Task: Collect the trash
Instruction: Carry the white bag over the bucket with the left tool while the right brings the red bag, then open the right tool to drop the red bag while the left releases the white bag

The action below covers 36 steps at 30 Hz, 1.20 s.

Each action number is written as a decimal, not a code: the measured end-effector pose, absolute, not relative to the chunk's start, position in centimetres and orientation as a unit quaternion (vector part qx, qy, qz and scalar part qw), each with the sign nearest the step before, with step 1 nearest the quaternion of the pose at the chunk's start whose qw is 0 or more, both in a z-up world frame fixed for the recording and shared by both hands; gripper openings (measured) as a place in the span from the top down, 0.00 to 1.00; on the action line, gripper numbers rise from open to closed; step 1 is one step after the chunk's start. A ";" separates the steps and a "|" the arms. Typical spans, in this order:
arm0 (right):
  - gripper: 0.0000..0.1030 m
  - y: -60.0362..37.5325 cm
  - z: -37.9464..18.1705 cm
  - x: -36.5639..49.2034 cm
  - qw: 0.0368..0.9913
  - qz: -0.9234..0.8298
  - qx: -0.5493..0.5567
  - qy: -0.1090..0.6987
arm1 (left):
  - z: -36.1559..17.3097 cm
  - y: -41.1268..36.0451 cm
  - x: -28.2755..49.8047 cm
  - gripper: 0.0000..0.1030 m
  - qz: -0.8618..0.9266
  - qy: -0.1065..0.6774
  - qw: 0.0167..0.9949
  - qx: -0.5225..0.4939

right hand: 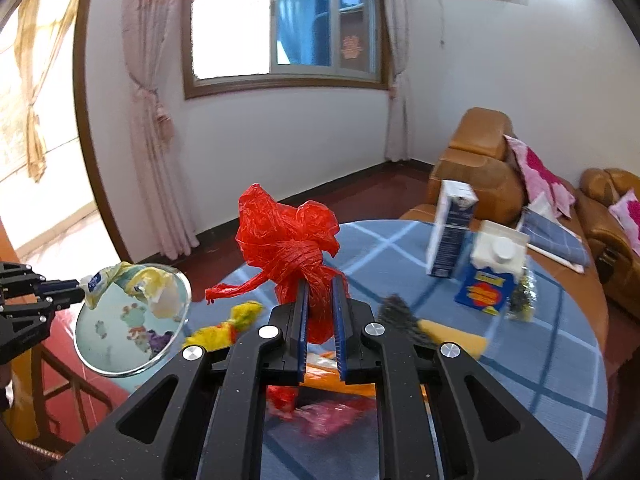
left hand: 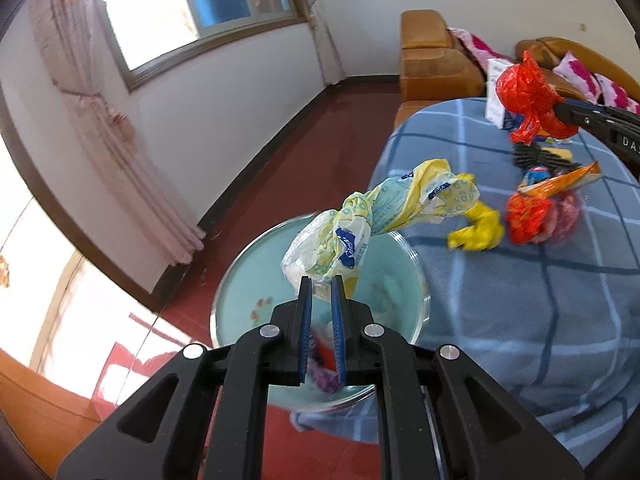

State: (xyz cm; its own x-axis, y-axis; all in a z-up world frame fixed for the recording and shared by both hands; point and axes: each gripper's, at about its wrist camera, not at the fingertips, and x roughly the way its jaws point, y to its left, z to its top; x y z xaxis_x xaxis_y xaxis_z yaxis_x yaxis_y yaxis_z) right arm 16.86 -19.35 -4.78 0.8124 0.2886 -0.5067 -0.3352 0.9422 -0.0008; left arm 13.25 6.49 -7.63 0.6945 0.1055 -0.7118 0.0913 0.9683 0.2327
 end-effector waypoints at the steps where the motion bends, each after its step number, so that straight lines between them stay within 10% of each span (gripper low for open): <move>1: 0.89 -18.6 -5.0 16.9 0.949 0.170 -0.049 0.260 | -7.7 6.9 13.1 0.91 0.009 0.393 0.911 0.125; 36: 0.89 -5.6 -8.1 18.0 0.909 0.271 -0.150 0.279 | -9.9 13.5 12.2 0.91 0.094 0.421 0.896 0.105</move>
State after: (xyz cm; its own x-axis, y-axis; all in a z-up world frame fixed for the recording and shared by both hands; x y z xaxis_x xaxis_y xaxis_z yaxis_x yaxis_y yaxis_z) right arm 17.97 -5.59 -8.11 0.6968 0.4095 -0.5889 -0.5766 0.8081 -0.1202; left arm 12.17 13.53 -9.88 0.6273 0.2558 -0.7356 -0.0794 0.9606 0.2663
